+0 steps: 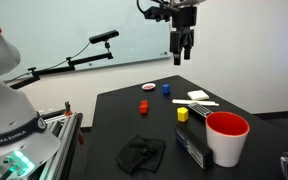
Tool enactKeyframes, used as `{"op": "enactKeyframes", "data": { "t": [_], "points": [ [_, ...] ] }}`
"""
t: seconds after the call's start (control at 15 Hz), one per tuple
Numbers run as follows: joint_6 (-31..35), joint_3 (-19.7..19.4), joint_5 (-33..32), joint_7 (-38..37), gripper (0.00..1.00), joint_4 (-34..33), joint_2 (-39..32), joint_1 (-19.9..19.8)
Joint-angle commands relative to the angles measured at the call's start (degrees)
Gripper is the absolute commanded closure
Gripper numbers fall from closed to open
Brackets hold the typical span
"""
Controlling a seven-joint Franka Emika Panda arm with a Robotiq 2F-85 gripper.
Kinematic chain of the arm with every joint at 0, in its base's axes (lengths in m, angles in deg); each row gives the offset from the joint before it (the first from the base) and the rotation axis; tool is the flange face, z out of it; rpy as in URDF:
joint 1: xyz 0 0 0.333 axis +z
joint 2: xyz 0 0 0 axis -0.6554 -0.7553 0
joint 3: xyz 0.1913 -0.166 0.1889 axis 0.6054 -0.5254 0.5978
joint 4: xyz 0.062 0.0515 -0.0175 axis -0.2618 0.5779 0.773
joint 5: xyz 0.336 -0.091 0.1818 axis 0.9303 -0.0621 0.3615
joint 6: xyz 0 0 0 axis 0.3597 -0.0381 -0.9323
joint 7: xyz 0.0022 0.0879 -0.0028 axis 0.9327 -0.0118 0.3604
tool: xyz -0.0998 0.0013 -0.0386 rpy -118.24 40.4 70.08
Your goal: Use the orange towel to wipe the table
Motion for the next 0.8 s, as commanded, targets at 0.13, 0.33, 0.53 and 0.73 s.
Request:
{"op": "enactKeyframes", "data": {
  "t": [0.13,0.33,0.53,0.73],
  "points": [
    [0.6,-2.3,-0.9,3.1,0.00,3.5,2.5,0.7],
    [2.3,-5.3,-0.6,5.7,0.00,3.9,3.4,-1.2],
    [2.0,-8.8,1.2,8.2,0.00,0.9,1.3,-4.3],
    [-0.1,-11.6,2.6,8.3,0.00,-3.1,-1.3,-6.9]
  ]
}}
